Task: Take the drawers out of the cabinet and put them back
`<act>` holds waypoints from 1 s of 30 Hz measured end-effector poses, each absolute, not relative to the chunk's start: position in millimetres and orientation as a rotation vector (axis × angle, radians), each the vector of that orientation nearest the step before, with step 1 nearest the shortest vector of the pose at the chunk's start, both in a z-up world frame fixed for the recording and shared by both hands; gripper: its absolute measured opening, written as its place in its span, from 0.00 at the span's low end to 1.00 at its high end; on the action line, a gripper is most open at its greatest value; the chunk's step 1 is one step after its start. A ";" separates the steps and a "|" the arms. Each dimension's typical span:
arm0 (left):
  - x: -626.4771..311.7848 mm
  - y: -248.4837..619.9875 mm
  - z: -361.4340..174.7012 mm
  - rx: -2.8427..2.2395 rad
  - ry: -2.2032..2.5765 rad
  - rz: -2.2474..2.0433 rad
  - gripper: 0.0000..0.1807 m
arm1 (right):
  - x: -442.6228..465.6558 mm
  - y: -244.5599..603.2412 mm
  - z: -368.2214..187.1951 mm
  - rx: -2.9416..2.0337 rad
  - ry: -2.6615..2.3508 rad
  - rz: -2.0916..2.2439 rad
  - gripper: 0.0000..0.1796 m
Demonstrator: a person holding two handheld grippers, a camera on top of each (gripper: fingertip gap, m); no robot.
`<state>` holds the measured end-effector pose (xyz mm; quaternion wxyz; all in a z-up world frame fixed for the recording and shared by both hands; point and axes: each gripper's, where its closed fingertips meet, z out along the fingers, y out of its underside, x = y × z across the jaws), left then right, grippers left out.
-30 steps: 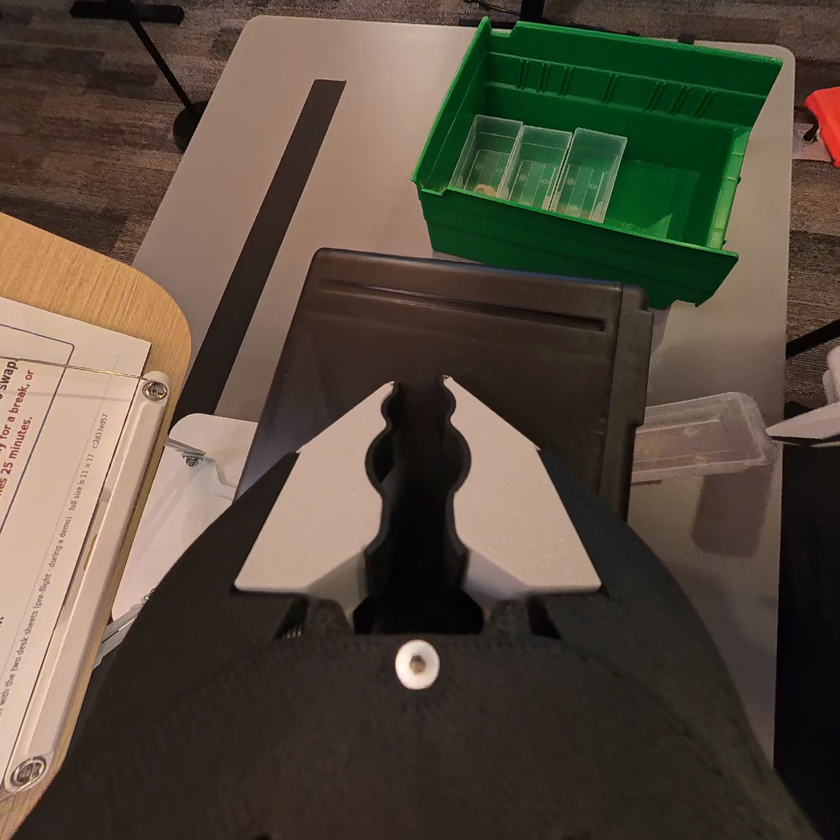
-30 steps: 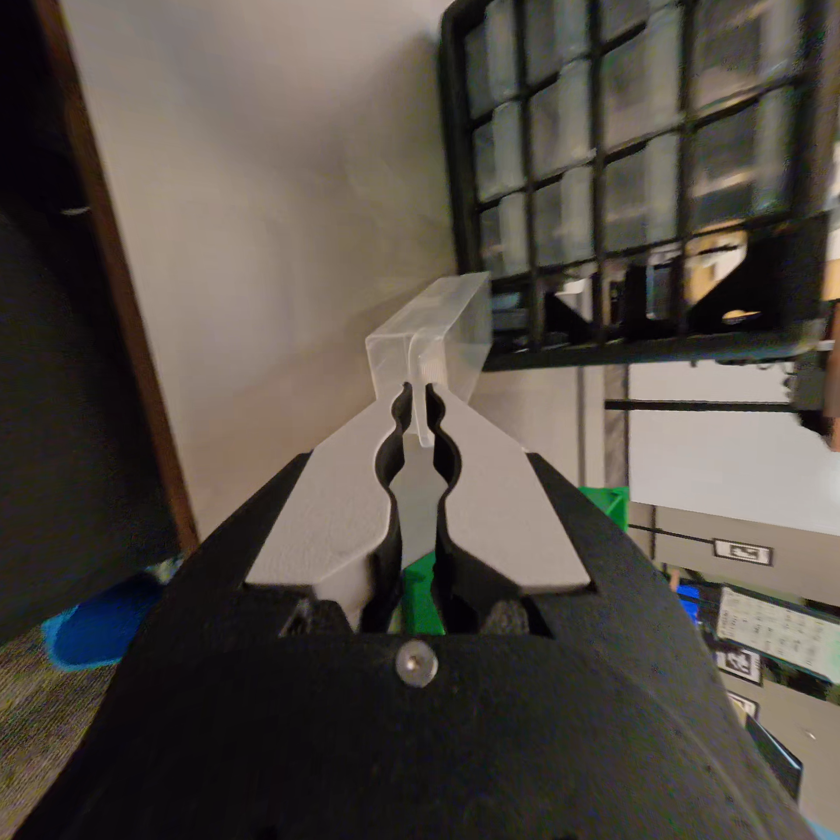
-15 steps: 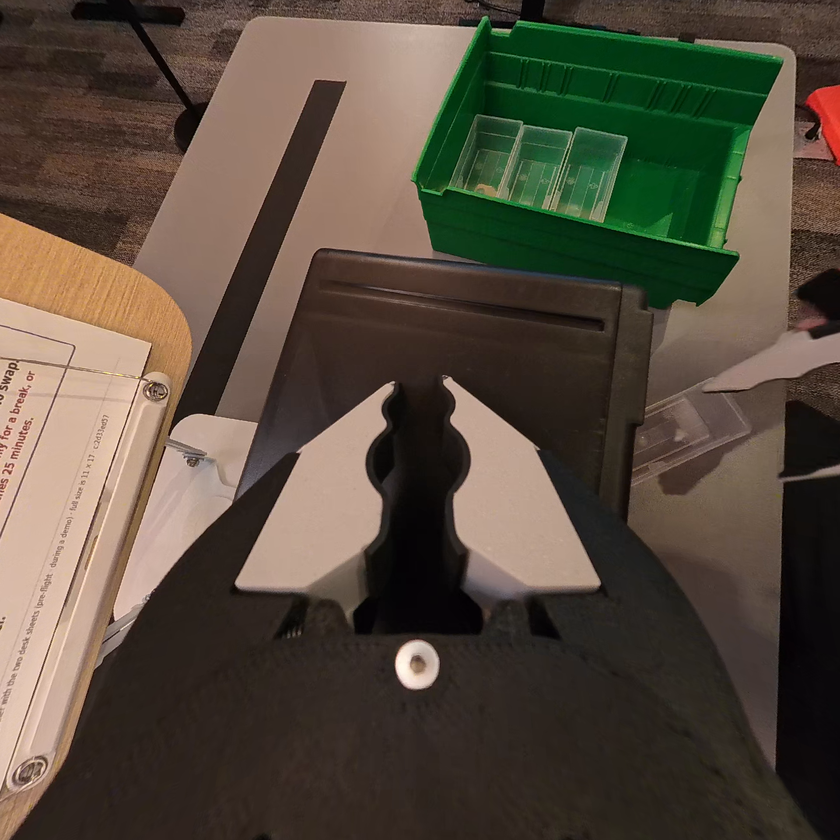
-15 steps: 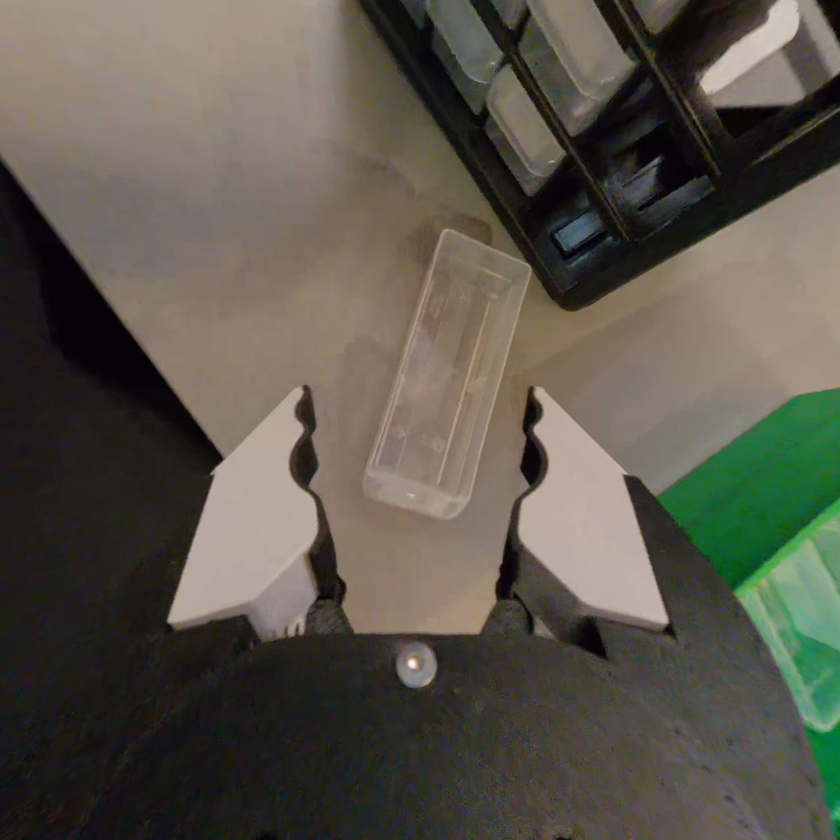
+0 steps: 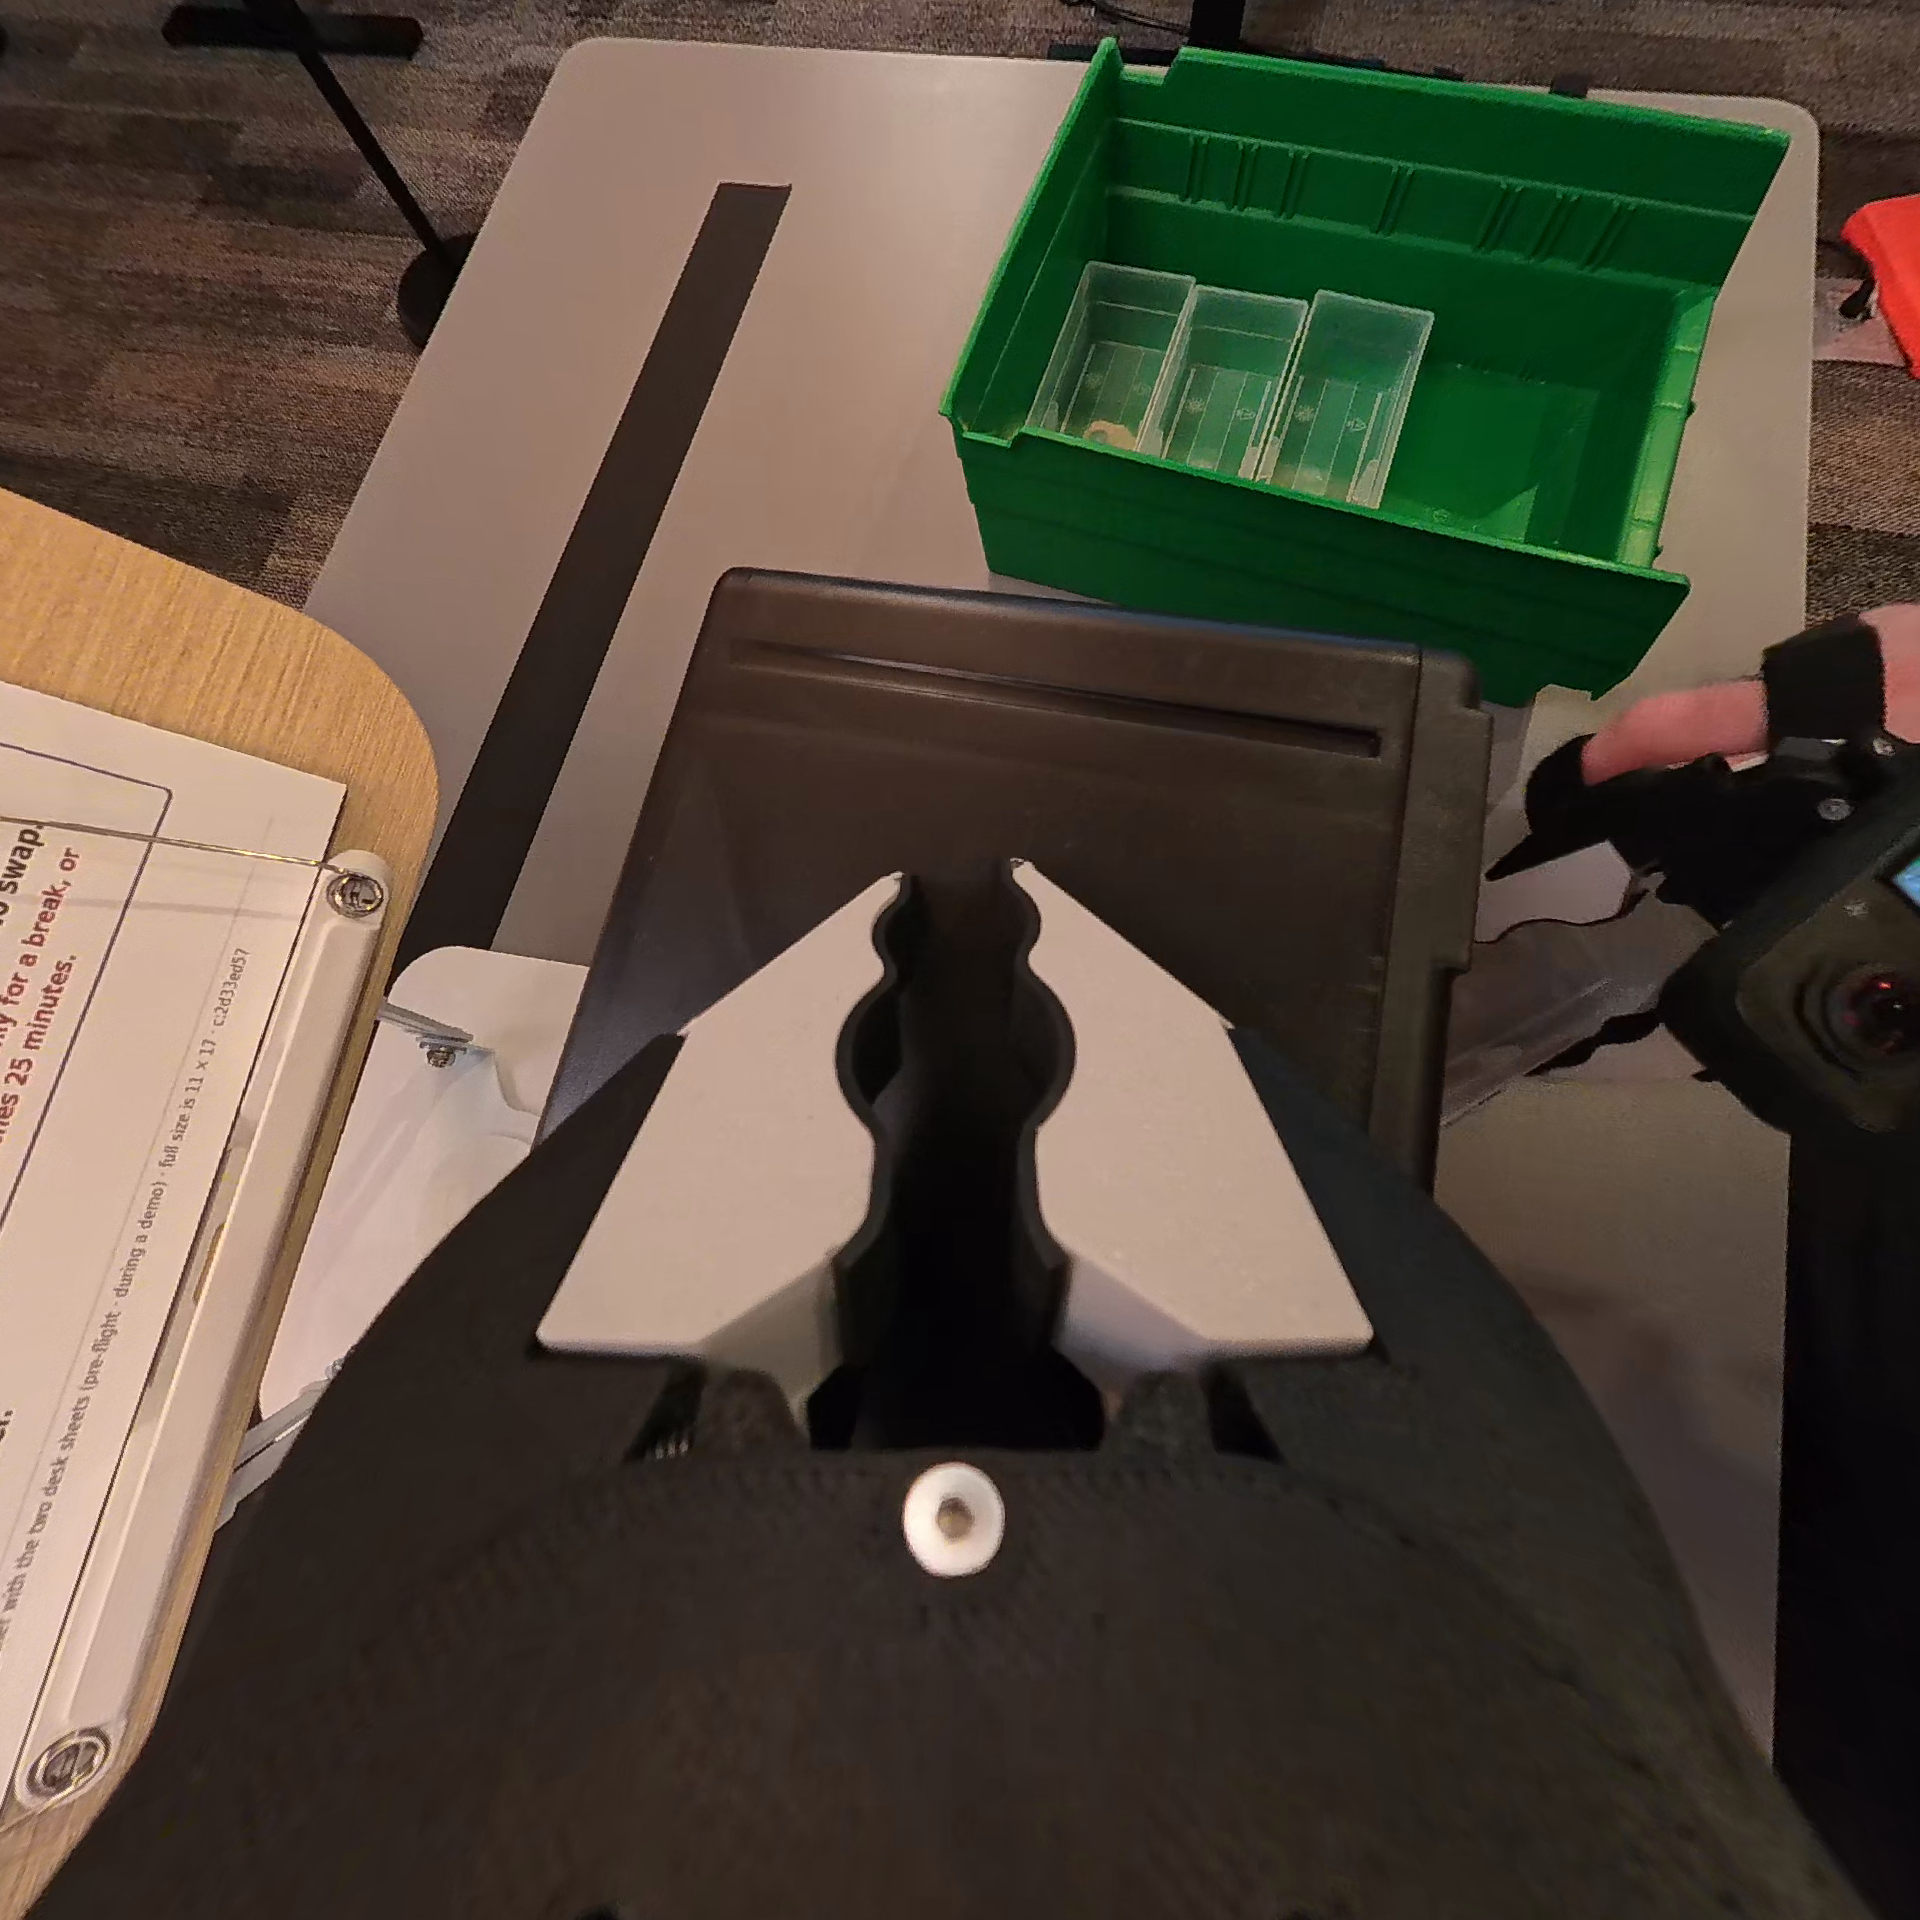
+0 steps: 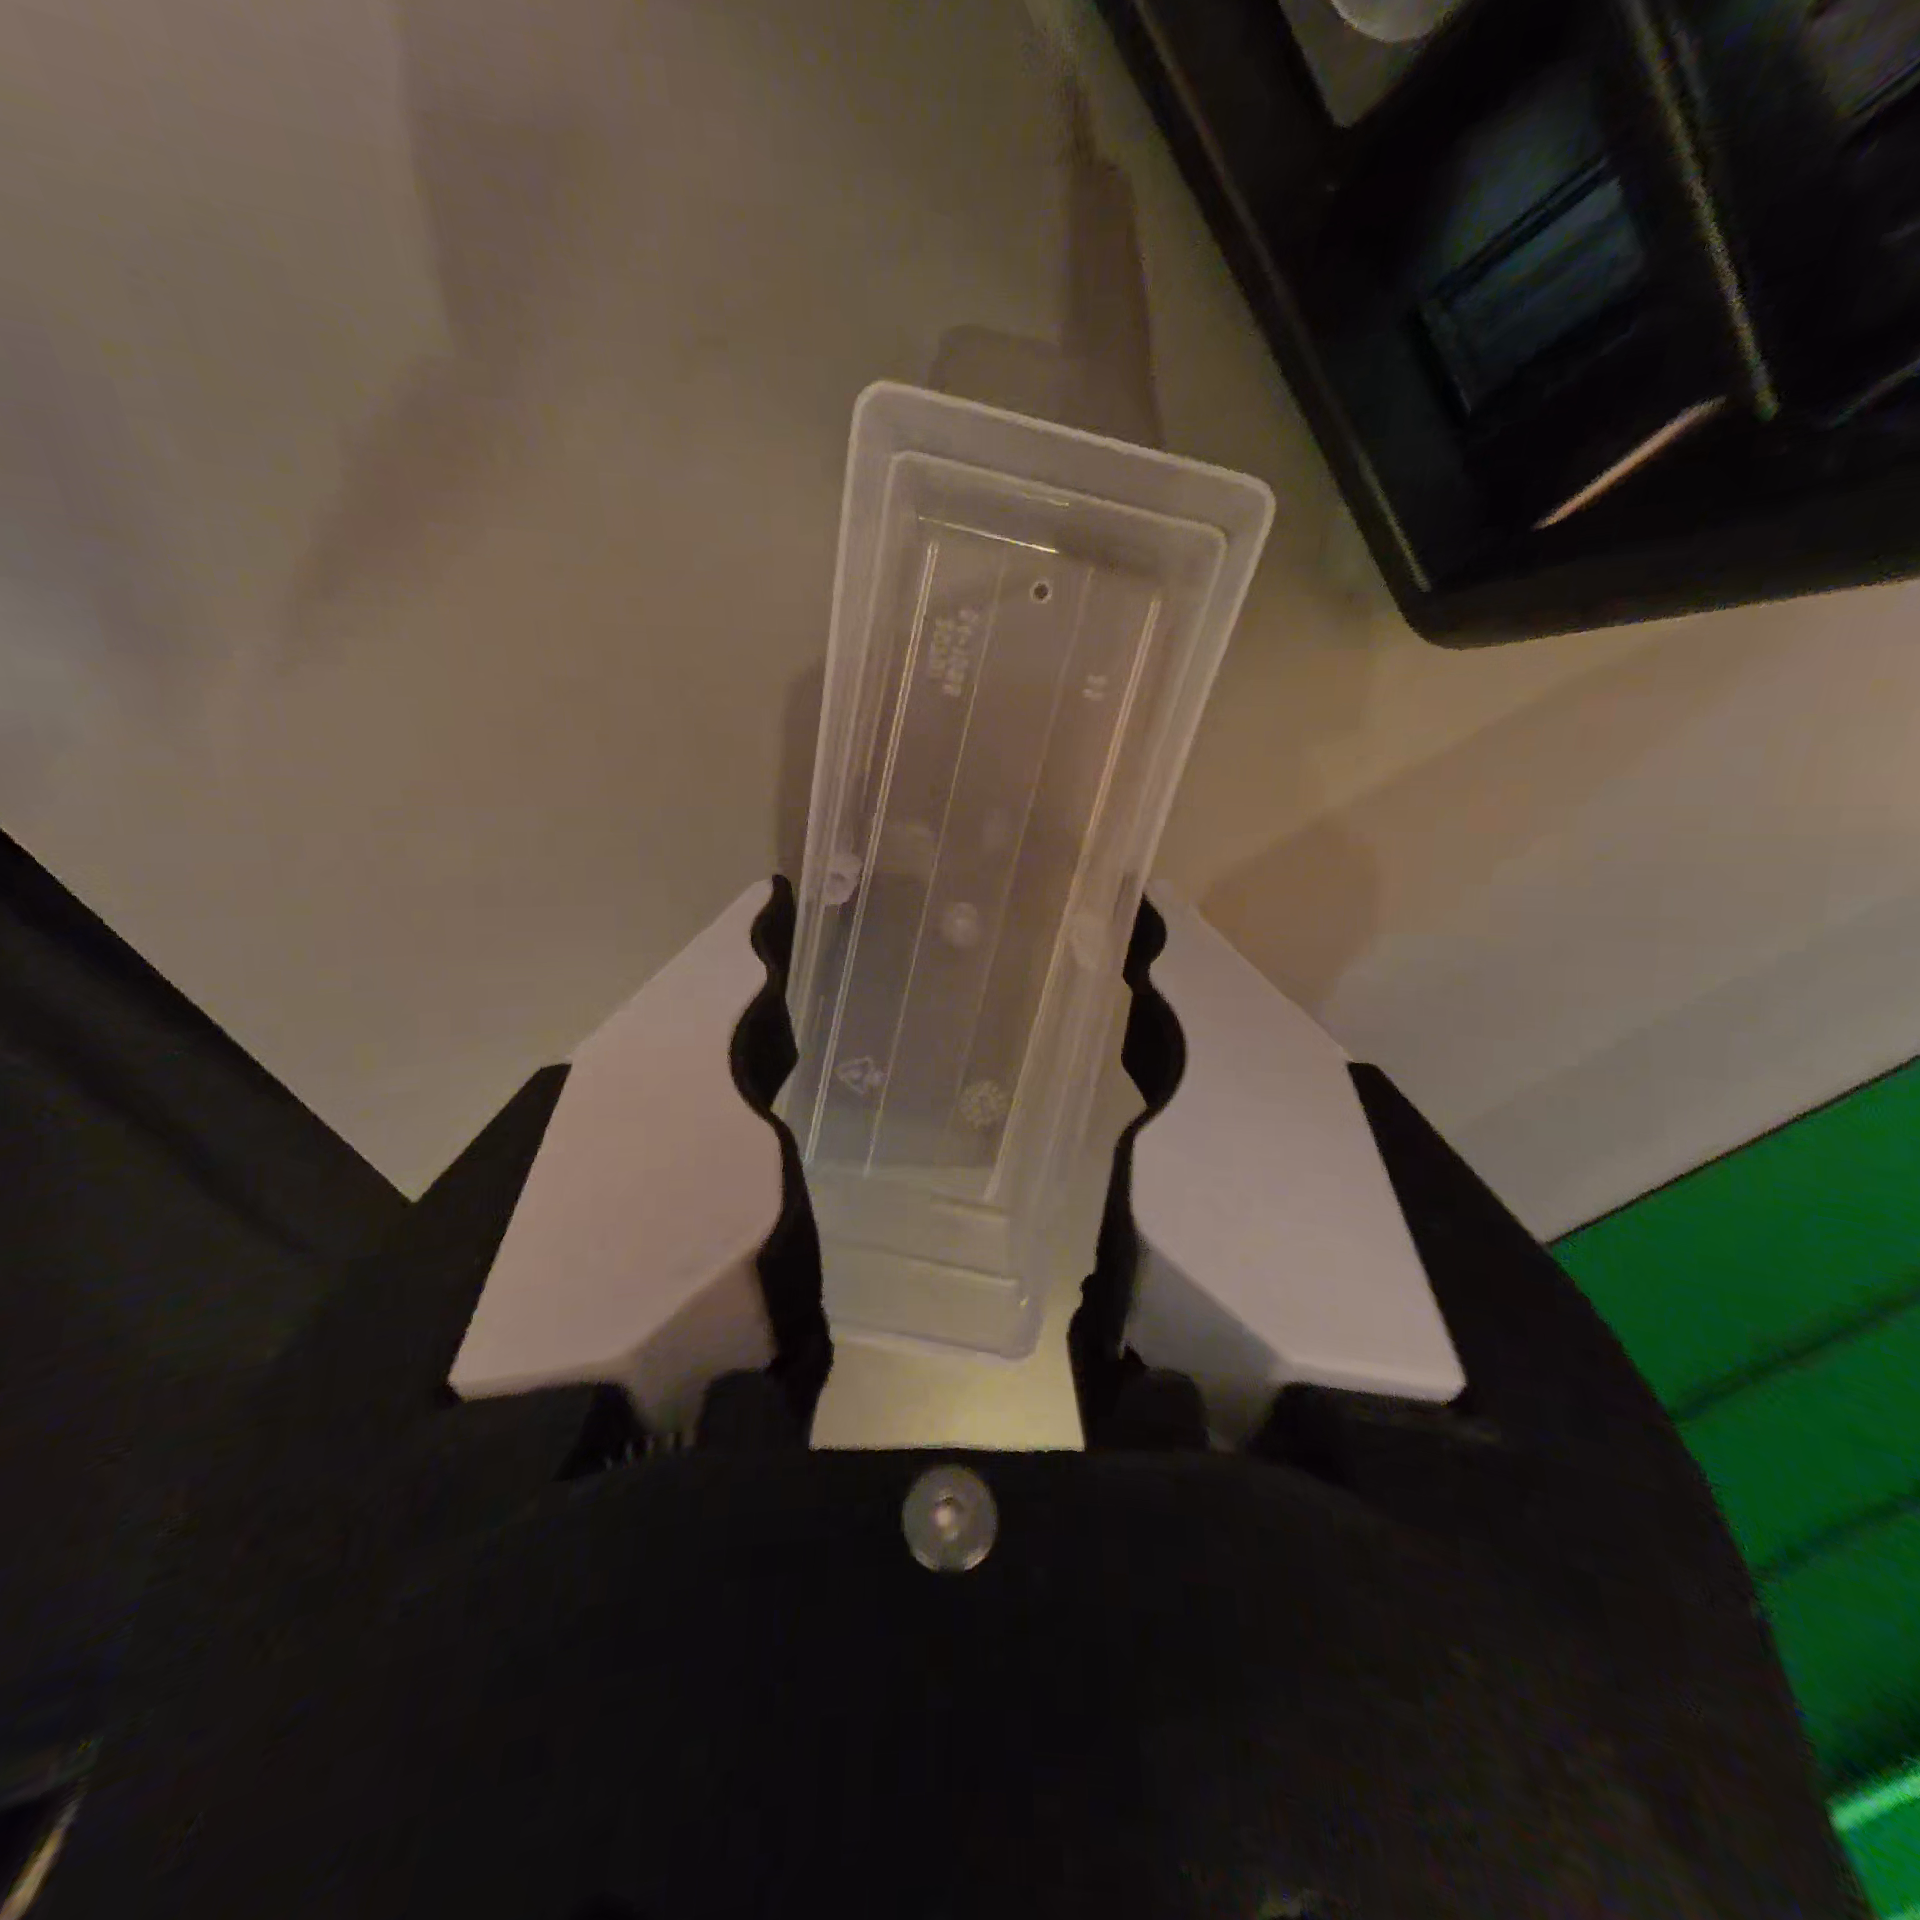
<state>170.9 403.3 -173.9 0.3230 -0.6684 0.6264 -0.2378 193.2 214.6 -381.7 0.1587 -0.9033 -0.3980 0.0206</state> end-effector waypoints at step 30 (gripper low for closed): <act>171.0 403.2 -173.9 -1.755 1.644 -0.624 0.08 | 422.5 199.8 -318.4 -2.383 -1.618 -0.375 0.33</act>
